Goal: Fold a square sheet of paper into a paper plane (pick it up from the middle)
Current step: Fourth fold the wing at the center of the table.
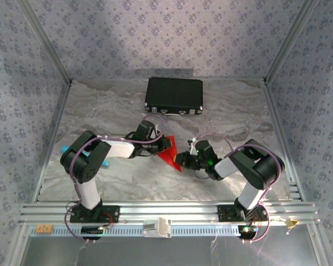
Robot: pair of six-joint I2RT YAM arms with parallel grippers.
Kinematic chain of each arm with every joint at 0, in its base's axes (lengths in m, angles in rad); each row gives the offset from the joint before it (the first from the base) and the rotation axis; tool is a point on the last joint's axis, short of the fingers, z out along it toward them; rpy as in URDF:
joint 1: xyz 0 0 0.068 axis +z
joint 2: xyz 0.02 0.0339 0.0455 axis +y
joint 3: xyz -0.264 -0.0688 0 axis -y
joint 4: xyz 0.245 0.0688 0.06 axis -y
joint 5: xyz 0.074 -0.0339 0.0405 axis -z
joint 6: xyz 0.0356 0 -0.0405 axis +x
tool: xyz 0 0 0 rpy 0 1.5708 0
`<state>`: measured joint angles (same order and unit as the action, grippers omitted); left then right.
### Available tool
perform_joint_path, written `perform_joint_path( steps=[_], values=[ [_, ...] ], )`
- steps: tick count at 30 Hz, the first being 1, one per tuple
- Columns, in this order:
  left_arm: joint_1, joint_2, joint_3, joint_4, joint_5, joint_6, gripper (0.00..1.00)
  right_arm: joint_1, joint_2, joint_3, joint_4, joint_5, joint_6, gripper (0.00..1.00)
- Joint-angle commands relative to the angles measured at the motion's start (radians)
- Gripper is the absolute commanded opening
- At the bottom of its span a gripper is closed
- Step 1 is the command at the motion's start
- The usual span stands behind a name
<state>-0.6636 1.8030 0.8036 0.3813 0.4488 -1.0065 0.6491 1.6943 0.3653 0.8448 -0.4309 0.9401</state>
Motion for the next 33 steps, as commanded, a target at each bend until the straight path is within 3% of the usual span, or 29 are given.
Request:
perform_joint_path(
  steps=[1,33],
  values=[
    [-0.006,0.02,0.029,-0.003,0.004,0.016,0.12,-0.005,0.028,-0.006,-0.085,0.0,0.017,0.05],
    [-0.006,0.083,0.067,-0.056,-0.034,0.057,0.11,-0.031,0.061,0.015,-0.136,-0.045,0.057,0.02]
  ],
)
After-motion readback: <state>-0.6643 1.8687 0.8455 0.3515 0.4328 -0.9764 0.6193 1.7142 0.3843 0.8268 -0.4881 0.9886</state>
